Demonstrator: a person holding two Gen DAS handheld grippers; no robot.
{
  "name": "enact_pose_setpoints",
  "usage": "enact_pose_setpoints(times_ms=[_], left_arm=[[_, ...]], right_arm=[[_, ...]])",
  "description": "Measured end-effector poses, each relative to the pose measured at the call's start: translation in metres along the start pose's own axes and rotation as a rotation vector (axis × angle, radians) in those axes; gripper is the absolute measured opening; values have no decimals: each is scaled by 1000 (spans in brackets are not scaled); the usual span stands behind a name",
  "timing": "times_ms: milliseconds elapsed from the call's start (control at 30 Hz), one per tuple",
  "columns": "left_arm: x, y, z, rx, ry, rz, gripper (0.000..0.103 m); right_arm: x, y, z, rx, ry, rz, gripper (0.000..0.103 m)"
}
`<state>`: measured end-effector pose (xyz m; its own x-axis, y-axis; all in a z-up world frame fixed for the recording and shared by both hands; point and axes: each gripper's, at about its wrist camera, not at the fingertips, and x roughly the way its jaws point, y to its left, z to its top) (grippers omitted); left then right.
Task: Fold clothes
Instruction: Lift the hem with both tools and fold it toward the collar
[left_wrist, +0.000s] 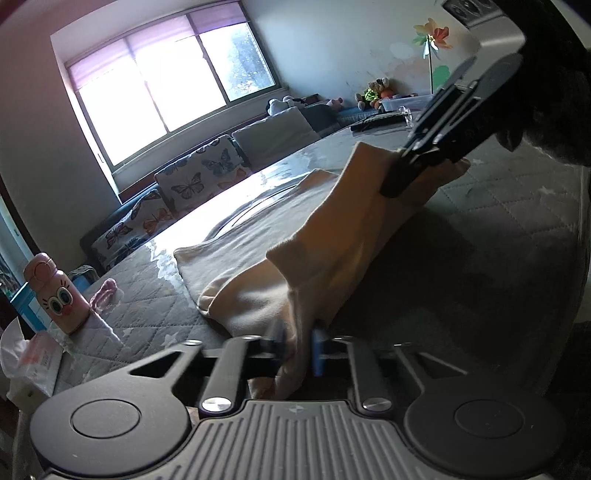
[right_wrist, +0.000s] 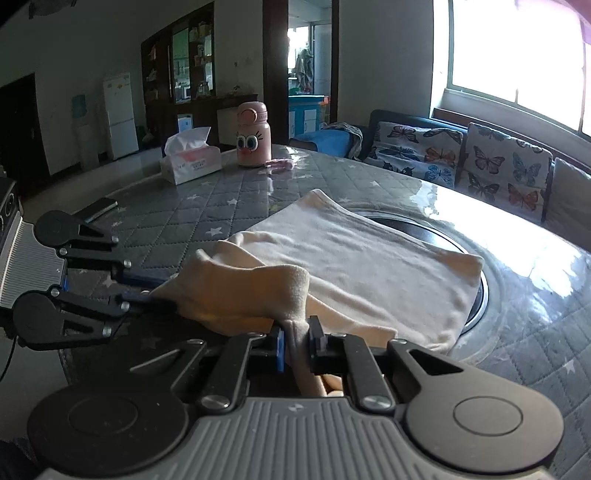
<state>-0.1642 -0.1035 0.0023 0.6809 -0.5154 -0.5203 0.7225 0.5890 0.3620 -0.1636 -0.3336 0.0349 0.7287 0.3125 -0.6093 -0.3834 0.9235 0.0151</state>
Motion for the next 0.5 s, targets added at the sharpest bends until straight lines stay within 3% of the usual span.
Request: enact_pose_setpoints(times_ms=[300, 500], left_arm=[[-45, 3, 9, -34, -44, -30, 8], [-108, -7, 7, -54, -60, -57, 7]], right_arm=[[-39, 12, -6, -8, -51, 30, 9], [-87, 40, -18, -48, -63, 94, 9]])
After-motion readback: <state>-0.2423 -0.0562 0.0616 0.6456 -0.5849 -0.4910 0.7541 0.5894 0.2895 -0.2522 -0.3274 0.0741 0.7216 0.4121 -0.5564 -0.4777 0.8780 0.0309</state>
